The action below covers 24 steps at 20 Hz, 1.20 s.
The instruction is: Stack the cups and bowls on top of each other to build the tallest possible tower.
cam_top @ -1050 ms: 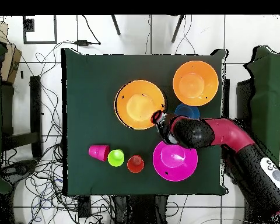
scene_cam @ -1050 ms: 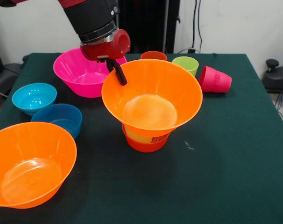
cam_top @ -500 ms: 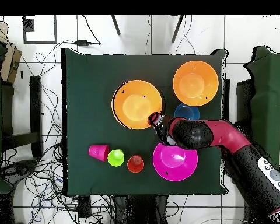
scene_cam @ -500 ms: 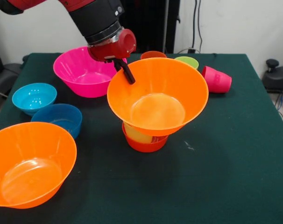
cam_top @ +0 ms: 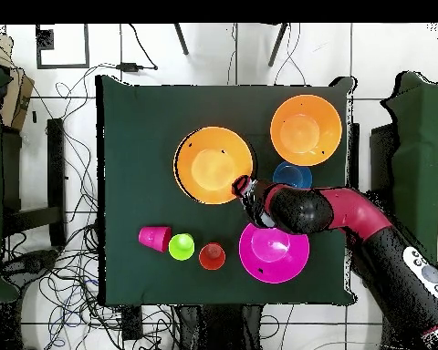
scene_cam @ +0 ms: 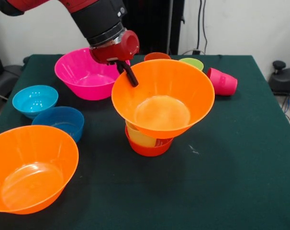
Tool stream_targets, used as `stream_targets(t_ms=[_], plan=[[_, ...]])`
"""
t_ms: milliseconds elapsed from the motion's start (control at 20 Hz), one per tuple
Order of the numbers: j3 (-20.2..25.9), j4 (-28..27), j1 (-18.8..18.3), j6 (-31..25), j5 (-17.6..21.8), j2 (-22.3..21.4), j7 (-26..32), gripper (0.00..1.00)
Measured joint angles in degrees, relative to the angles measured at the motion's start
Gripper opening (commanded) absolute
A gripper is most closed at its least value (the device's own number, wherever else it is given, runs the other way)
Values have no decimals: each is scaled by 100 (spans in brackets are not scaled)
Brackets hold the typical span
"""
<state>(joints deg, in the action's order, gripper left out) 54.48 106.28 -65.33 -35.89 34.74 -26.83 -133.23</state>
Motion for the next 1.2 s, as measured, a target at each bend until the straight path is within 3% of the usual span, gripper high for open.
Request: stream_targets(t_ms=[450,1200], plan=[[-17,2,40,-1,419,-369,0,0],[-29,7,44,-1,489,-616,0,0]])
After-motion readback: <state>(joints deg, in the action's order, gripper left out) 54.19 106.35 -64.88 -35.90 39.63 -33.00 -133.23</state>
